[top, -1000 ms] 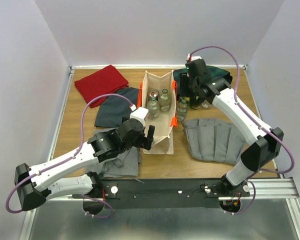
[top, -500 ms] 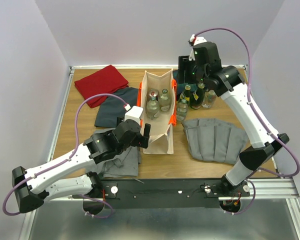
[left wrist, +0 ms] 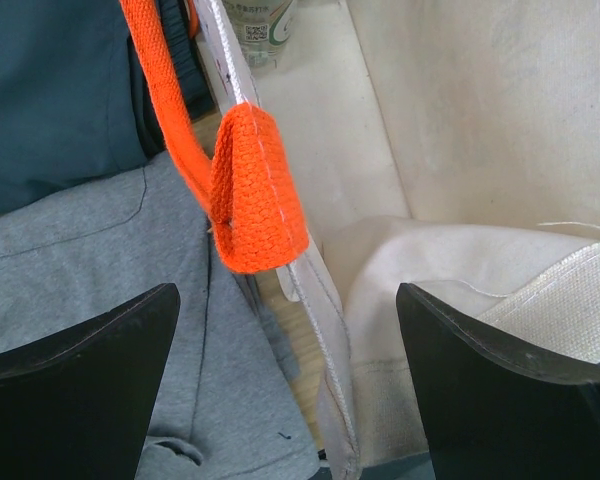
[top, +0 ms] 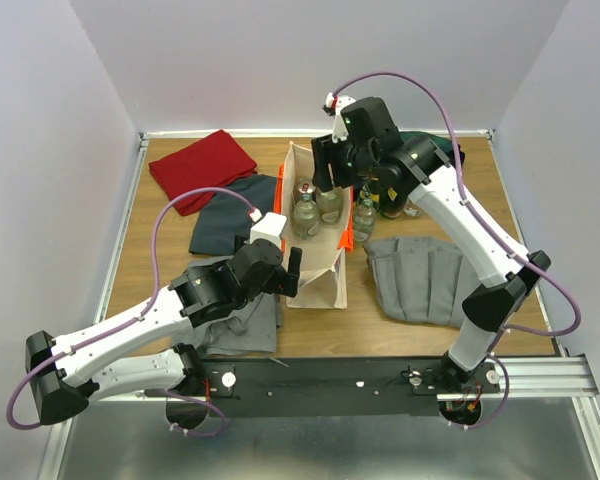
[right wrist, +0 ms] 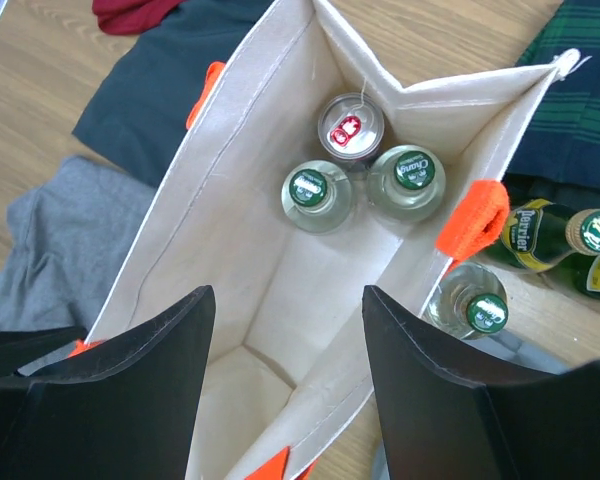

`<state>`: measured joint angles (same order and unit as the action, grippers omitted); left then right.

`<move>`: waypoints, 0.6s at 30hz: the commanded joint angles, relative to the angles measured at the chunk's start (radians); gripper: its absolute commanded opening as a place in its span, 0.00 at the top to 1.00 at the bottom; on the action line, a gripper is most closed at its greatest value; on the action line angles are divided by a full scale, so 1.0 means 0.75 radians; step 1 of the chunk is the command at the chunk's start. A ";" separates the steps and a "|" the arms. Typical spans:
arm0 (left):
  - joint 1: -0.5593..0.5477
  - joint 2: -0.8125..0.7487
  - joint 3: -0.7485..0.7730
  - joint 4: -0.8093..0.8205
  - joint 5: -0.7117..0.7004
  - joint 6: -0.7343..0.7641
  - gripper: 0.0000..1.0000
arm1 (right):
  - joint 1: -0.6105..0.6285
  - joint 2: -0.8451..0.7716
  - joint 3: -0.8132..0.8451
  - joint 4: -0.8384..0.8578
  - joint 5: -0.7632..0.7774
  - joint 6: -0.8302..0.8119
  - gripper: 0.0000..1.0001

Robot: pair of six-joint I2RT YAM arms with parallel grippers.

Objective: Take the beverage out of the canvas bag
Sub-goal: Take out the drink from the canvas bag.

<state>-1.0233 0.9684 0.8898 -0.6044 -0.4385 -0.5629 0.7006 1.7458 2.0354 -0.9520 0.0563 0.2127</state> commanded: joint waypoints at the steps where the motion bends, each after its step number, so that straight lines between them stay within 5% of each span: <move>1: -0.004 -0.003 0.020 -0.047 -0.047 -0.002 0.01 | 0.015 0.024 -0.053 -0.007 -0.067 -0.044 0.30; 9: -0.002 -0.009 0.045 -0.073 -0.039 0.024 0.01 | 0.017 0.127 -0.106 0.050 0.009 -0.057 0.17; 18: -0.004 -0.009 0.041 -0.104 -0.068 0.037 0.01 | 0.017 0.212 -0.129 0.126 -0.028 -0.085 0.16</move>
<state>-1.0229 0.9680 0.9096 -0.6323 -0.4427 -0.5529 0.7071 1.8725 1.9465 -0.9047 0.0387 0.1802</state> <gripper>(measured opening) 0.988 0.840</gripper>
